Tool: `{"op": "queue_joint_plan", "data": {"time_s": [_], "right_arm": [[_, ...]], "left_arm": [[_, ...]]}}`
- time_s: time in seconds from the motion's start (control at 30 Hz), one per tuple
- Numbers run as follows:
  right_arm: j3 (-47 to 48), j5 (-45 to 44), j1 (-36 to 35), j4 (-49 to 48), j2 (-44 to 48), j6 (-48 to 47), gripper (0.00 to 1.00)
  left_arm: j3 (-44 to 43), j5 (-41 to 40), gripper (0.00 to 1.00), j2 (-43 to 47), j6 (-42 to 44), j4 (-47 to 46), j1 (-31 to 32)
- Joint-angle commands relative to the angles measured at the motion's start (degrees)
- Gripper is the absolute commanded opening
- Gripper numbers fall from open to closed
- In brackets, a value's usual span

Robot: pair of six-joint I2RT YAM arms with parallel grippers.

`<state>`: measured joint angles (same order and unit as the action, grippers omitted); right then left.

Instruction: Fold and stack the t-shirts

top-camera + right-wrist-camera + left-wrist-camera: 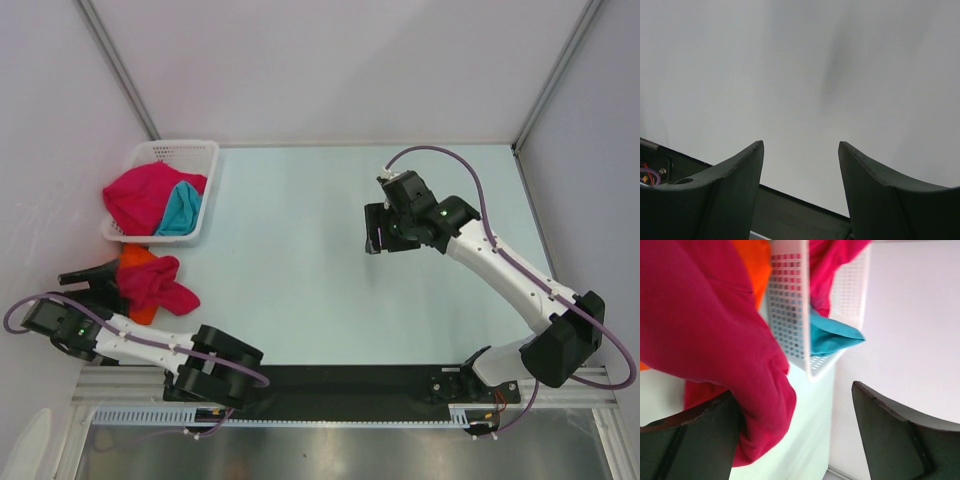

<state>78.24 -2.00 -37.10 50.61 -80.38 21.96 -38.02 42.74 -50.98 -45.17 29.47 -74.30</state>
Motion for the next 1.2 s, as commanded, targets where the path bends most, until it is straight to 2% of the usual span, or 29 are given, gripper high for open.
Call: {"op": "queue_joint_plan", "data": {"time_s": [0.0, 0.1, 0.13, 0.17, 0.4, 0.6, 0.77, 0.93, 1.17], "right_arm": [[2.36, 0.86, 0.80, -0.51, -0.04, -1.56, 0.67], [2.18, 1.12, 0.98, -0.51, -0.22, -1.48, 0.66], [2.01, 1.21, 0.98, -0.51, -0.30, -1.56, 0.66], [2.09, 1.30, 1.07, -0.51, -0.39, -1.56, 0.66], [1.74, 1.03, 1.42, -0.07, 0.05, -1.48, 0.66], [1.92, 0.77, 1.94, 0.72, 0.22, -1.83, 0.66], [1.66, 0.68, 3.09, 1.51, 0.75, -2.27, 0.66], [1.92, 1.03, 3.62, 1.60, 0.57, -2.36, 0.66], [2.01, 1.47, 3.62, 1.16, -0.13, -2.09, 0.66]], "left_arm": [[1.10, 8.04, 0.90, 3.08, -6.15, -9.43, 0.56], [0.76, 10.34, 0.90, 4.22, -10.11, -12.24, 2.75], [0.15, 11.04, 0.94, 4.57, -10.90, -12.68, 3.72], [-0.21, 11.22, 0.94, 4.66, -11.86, -12.69, 3.90], [-1.79, 11.58, 0.95, 4.93, -12.31, -10.84, 4.17], [-3.20, 6.13, 0.95, 6.33, -8.98, -2.17, 0.93], [-4.60, 3.84, 0.95, 6.95, -8.36, 1.37, -0.84], [-6.10, 4.98, 0.95, 9.23, -14.68, -2.66, -0.76], [-6.81, 7.53, 0.95, 9.06, -15.82, -6.17, 0.65]]}}
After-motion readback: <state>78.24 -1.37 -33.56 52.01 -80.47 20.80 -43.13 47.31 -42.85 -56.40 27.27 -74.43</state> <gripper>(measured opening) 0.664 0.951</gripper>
